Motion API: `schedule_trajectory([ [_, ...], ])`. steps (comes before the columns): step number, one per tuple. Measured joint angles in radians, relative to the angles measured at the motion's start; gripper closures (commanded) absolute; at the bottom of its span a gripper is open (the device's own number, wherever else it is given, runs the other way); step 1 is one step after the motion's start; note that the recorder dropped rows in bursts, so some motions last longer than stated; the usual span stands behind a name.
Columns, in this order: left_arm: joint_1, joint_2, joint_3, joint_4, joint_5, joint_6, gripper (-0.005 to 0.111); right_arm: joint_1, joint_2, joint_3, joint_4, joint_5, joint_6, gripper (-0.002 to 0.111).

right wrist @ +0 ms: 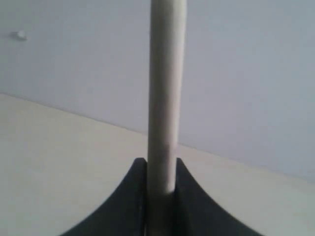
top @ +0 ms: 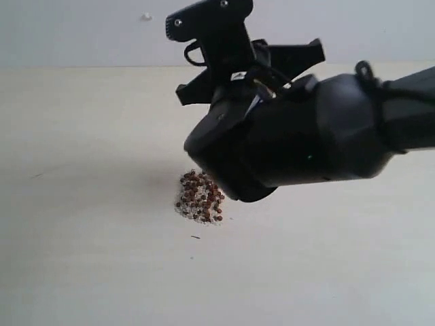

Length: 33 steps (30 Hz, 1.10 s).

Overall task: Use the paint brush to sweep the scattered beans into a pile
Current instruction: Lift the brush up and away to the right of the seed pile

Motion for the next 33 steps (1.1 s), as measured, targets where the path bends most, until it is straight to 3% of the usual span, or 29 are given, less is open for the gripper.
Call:
schedule_trajectory([
  [4,0.0,0.0,0.0,0.0,0.0,0.0,0.107,-0.002,-0.103,0.0,0.113,0.028,-0.324,0.108],
  [7,0.0,0.0,0.0,0.0,0.0,0.0,0.107,-0.058,-0.2,0.014,0.265,0.224,-0.599,0.108],
  [14,0.0,0.0,0.0,0.0,0.0,0.0,0.107,-0.241,-0.298,0.104,0.299,0.375,-0.726,0.108],
  [20,0.0,0.0,0.0,0.0,0.0,0.0,0.107,-0.407,-0.298,0.114,0.244,0.374,-0.806,0.108],
  [26,0.0,0.0,0.0,0.0,0.0,0.0,0.107,-0.502,-0.295,0.114,-0.037,0.466,-0.806,0.108],
  [28,0.0,0.0,0.0,0.0,0.0,0.0,0.107,-0.508,-0.295,0.114,-0.267,0.625,-0.806,0.108],
  [31,0.0,0.0,0.0,0.0,0.0,0.0,0.107,-0.506,-0.295,0.114,-0.764,1.081,-0.806,0.108],
  [33,0.0,0.0,0.0,0.0,0.0,0.0,0.107,-0.506,-0.292,0.117,-0.859,1.269,-0.745,0.108],
])
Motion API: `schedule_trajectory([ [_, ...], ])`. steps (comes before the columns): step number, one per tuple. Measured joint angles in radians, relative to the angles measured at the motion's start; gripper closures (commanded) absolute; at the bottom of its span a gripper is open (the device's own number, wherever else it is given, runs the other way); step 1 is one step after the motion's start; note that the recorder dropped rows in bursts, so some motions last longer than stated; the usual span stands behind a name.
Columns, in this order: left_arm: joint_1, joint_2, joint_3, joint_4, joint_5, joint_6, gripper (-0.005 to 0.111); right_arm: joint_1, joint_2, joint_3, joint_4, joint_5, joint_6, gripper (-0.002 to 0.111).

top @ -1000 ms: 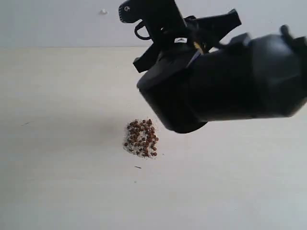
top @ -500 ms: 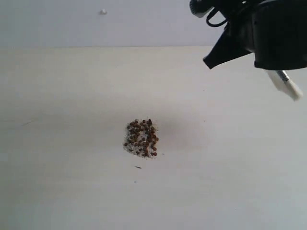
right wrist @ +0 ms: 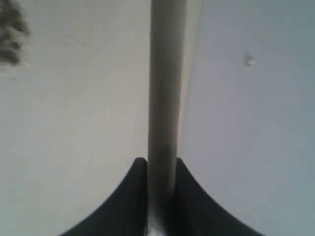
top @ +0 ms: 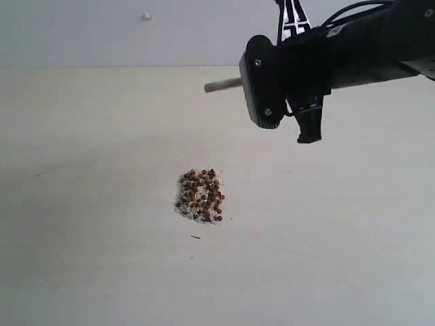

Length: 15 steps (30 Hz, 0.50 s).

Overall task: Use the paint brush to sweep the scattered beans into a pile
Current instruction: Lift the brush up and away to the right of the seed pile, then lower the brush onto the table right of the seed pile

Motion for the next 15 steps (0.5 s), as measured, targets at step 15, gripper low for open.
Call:
schedule_trajectory([
  [15,0.0,0.0,0.0,0.0,0.0,0.0,0.107,-0.051,-0.016,-0.103,-0.037,0.654,1.433,0.108],
])
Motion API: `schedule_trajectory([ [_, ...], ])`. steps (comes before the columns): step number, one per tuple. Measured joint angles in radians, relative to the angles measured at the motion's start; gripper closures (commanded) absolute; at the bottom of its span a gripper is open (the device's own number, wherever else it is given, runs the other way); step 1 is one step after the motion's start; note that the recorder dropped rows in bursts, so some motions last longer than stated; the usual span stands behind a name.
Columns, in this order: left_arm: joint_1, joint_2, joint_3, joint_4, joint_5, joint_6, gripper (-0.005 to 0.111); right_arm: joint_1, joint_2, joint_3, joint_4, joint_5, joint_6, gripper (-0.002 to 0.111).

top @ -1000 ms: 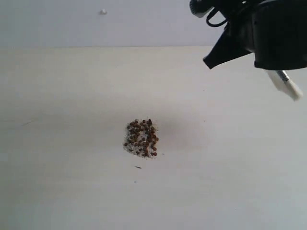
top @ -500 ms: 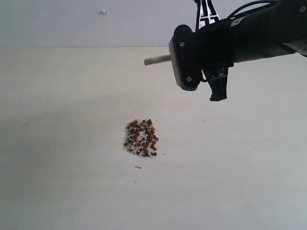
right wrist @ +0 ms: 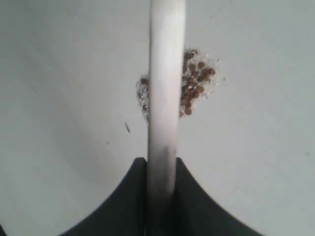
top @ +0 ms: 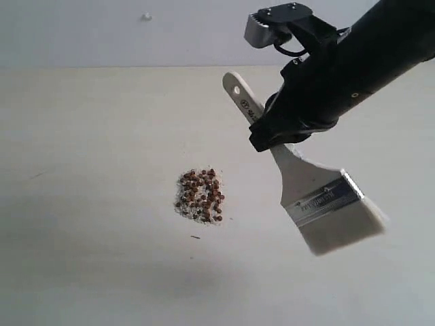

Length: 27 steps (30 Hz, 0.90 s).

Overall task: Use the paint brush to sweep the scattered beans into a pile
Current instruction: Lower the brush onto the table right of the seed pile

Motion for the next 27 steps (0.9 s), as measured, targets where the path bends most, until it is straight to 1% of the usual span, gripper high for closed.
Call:
schedule_trajectory([
  [4,0.0,0.0,0.0,0.0,0.0,0.0,0.107,-0.063,0.0,0.054,0.129,0.021,-0.007,0.108],
  [10,0.0,0.0,0.0,0.0,0.0,0.0,0.107,-0.212,0.01,0.125,0.405,0.046,-0.207,0.108],
  [13,0.0,0.0,0.0,0.0,0.0,0.0,0.107,-0.292,0.047,0.132,0.458,0.053,-0.28,0.108],
  [17,0.0,0.0,0.0,0.0,0.0,0.0,0.107,-0.362,0.133,0.134,0.537,0.069,-0.372,0.108],
  [22,0.0,0.0,0.0,0.0,0.0,0.0,0.107,-0.392,0.261,0.134,0.698,0.092,-0.509,0.108],
  [27,0.0,0.0,0.0,0.0,0.0,0.0,0.107,-0.394,0.379,0.137,0.79,0.092,-0.58,0.108],
])
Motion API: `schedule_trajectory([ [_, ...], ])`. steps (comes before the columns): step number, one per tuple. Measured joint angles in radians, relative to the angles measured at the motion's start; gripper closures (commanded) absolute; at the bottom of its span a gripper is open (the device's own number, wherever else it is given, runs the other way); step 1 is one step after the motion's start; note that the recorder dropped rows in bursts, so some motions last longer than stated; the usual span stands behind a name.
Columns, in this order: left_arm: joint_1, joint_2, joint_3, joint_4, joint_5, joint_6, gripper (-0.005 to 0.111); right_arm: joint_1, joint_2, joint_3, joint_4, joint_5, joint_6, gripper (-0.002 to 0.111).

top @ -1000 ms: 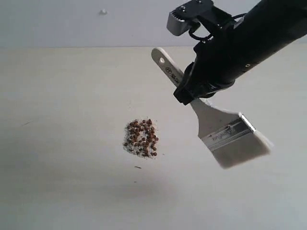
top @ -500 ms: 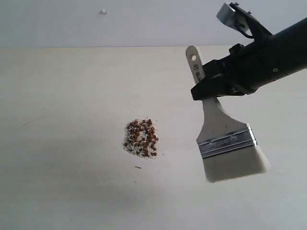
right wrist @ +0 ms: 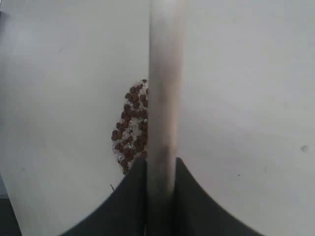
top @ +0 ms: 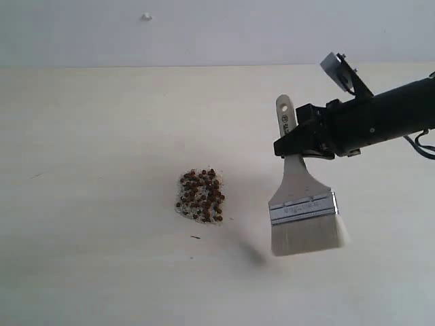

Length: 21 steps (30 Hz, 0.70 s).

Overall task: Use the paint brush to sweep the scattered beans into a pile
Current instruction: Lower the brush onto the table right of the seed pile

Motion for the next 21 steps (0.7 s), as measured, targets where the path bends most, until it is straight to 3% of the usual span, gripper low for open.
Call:
schedule_trajectory([
  [14,0.0,0.0,0.0,0.0,0.0,0.0,0.107,0.0,0.088,0.0,-0.008,-0.012,-0.012,0.106],
  [18,0.0,0.0,0.0,0.0,0.0,0.0,0.107,0.0,0.088,0.0,-0.043,-0.024,0.028,0.095],
  [21,0.0,0.0,0.0,0.0,0.0,0.0,0.107,0.0,0.088,0.0,-0.066,-0.032,0.056,0.081],
])
